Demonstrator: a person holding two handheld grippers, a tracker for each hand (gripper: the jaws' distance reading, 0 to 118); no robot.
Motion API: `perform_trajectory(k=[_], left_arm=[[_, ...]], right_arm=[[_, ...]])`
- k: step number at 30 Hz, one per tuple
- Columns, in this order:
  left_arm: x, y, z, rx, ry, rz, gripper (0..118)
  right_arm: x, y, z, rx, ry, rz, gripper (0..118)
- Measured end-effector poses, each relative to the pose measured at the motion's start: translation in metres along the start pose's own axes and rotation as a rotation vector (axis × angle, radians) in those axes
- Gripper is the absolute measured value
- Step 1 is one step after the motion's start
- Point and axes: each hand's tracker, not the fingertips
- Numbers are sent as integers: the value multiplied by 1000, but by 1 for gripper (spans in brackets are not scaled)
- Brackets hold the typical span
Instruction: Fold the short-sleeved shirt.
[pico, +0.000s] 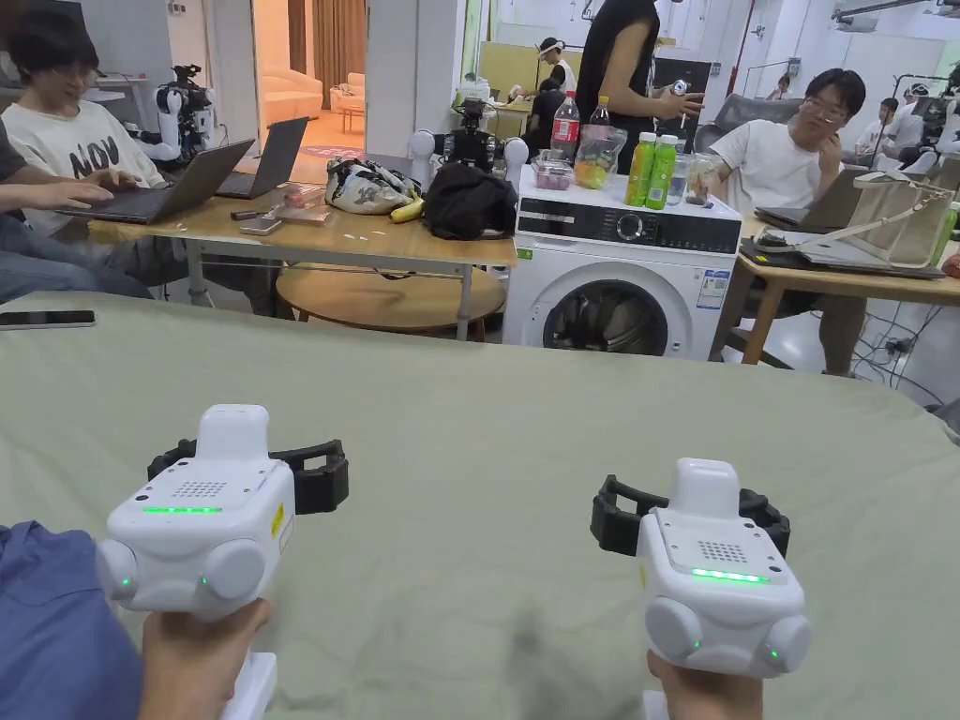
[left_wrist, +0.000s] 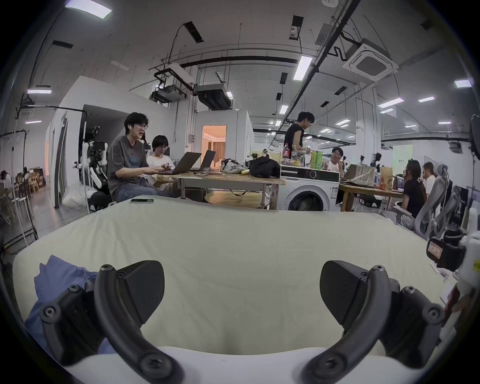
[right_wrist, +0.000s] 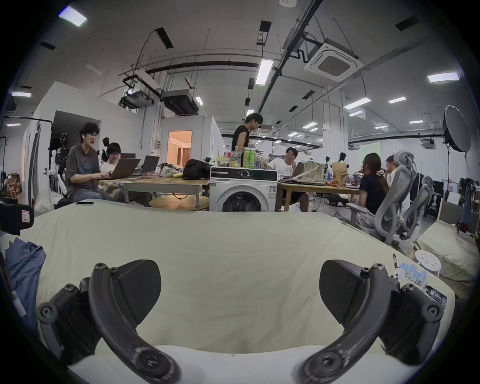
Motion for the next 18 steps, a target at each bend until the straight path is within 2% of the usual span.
perform_trajectory(k=[5,9,18], left_arm=[[-1,4,3,14,-19,-29,117],[1,6,3,11,-10,-66,117],[3,8,1,10,-20,-64,117]], right_arm=[[0,0,-1,-15,-3,13,118],[3,2,-2,-22,6,-7,118],[-2,3,4,23,36,21,118]])
